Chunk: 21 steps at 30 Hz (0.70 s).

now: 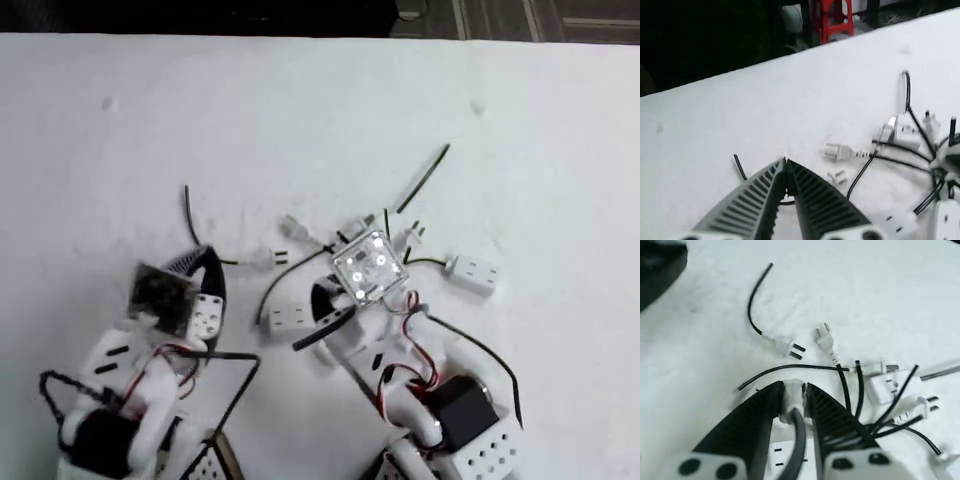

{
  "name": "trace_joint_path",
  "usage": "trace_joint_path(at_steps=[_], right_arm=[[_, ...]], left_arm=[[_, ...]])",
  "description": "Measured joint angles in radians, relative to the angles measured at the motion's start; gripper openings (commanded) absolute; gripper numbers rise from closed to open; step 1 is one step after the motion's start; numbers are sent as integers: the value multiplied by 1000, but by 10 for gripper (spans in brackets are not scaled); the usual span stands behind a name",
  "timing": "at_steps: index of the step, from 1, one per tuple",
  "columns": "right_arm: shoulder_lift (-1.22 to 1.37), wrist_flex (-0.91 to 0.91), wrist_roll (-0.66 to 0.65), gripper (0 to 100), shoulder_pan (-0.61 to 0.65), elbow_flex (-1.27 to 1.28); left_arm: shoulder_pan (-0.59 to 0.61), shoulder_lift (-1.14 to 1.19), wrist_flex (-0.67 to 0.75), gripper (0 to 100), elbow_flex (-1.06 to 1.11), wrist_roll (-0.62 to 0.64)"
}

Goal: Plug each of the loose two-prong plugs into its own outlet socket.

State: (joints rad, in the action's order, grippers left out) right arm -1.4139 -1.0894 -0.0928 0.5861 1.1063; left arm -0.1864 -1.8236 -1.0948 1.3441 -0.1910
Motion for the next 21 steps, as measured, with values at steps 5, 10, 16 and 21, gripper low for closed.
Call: trace_joint_path(at_steps=[5, 10, 16, 21], right_arm=[[0, -28, 0, 16, -94, 0], [0, -83, 0, 16, -190, 0], [0, -144, 0, 16, -213, 0], [0, -144, 0, 16, -255, 0]], left_arm=[[0, 6, 0, 28, 155, -273], [0, 11, -21, 74, 192, -368], [-23, 9, -149, 76, 153, -445], [-35, 3, -167, 78, 126, -457]])
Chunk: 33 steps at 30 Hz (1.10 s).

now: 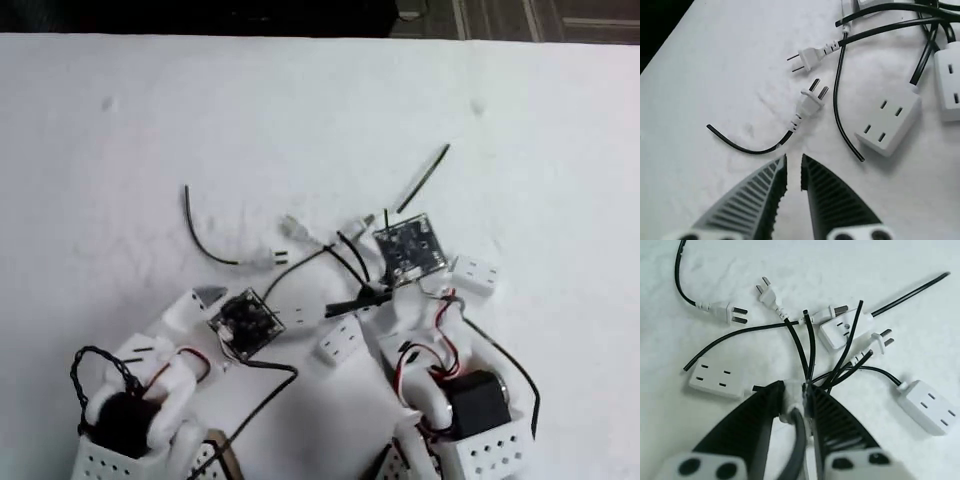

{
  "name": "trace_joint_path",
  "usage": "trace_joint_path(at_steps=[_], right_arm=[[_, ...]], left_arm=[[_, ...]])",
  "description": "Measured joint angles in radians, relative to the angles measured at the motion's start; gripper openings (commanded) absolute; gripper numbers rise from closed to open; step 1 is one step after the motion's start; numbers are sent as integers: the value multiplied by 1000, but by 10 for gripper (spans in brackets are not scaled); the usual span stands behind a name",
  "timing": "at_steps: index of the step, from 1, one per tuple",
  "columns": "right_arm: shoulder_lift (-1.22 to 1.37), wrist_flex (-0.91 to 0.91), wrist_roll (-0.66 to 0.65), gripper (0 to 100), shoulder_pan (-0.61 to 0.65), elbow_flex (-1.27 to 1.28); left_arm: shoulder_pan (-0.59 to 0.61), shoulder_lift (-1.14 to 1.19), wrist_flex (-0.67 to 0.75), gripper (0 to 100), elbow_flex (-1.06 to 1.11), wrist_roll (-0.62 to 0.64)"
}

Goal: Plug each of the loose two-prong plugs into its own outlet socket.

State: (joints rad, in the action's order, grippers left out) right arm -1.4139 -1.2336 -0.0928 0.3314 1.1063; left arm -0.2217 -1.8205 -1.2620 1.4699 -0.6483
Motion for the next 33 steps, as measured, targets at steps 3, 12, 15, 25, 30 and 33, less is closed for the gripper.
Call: trace_joint_path(at_steps=[3, 12, 15, 25, 30, 33], right_arm=[[0, 0, 0, 16, -69, 0], [0, 0, 0, 16, -227, 0], [0, 0, 0, 16, -249, 0], [0, 0, 14, 17, -256, 0], [0, 0, 34, 17, -255, 0], [0, 0, 34, 17, -255, 0]], left_arm=[[0, 41, 0, 78, -28, -14], [-78, 562, 0, 86, -342, -101], [-137, 781, 0, 151, -419, -135], [-226, 1326, 8, 270, -640, -163], [-232, 1551, 78, 269, -741, -163], [-230, 1691, 97, 268, -807, -163]])
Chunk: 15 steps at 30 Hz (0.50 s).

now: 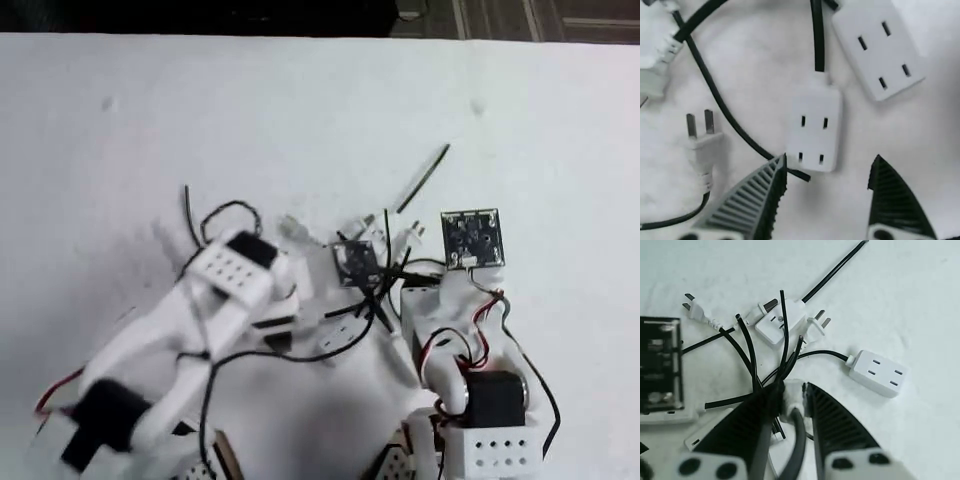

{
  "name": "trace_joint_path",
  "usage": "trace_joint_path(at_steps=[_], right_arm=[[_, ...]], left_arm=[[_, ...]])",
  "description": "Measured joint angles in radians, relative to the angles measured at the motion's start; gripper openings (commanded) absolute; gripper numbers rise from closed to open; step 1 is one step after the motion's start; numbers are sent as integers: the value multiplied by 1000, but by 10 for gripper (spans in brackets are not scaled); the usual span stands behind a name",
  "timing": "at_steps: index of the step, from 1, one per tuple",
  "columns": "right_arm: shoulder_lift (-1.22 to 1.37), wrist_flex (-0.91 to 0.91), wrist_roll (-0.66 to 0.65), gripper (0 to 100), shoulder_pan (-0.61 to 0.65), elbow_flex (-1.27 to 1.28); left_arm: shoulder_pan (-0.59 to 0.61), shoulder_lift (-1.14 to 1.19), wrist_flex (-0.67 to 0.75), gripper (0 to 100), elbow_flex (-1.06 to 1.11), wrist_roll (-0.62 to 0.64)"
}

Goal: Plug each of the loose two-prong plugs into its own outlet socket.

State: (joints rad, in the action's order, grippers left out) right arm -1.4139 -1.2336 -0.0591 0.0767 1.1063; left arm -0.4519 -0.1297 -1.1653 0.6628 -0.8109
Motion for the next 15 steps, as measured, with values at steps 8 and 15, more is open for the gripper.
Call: trace_joint_path(at_steps=[8, 15], right_arm=[[0, 0, 0, 17, 0, 0], [0, 0, 3, 17, 0, 0]], left_arm=[[0, 285, 2, 260, -183, 0], [-23, 328, -20, 15, -222, 21]])
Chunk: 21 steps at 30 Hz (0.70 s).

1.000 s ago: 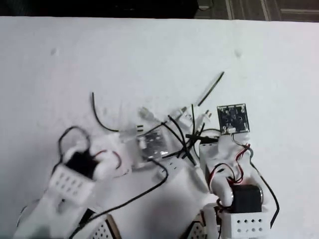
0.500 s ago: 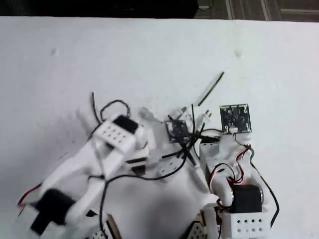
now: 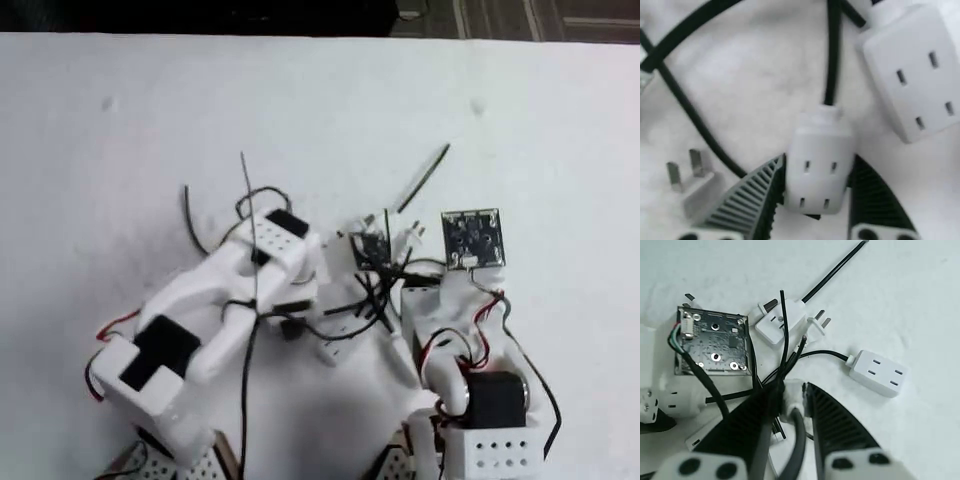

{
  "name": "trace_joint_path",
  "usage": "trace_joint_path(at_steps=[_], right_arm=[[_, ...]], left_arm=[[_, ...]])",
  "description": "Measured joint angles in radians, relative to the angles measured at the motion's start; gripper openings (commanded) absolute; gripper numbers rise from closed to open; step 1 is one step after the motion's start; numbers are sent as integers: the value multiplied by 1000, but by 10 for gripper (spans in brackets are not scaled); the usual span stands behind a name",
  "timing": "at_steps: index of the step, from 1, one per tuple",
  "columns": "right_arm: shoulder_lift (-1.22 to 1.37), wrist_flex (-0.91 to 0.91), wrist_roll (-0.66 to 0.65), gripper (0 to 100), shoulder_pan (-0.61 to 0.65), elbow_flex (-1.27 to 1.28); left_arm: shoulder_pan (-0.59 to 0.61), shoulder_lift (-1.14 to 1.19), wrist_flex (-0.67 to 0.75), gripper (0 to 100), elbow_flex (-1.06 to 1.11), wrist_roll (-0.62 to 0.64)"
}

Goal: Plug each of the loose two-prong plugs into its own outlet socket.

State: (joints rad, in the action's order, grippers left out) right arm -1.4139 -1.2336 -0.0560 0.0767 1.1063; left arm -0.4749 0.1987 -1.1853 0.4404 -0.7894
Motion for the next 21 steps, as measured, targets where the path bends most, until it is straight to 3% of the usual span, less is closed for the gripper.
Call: trace_joint_path(at_steps=[4, 17, 21], right_arm=[[0, 0, 0, 17, 0, 0], [0, 0, 0, 17, 0, 0], [0, 0, 0, 17, 0, 0]], left_arm=[[-21, 2, 8, 26, -2, 25], [-8, 2, 31, 33, -2, 379], [-6, 2, 14, 207, -6, 410]])
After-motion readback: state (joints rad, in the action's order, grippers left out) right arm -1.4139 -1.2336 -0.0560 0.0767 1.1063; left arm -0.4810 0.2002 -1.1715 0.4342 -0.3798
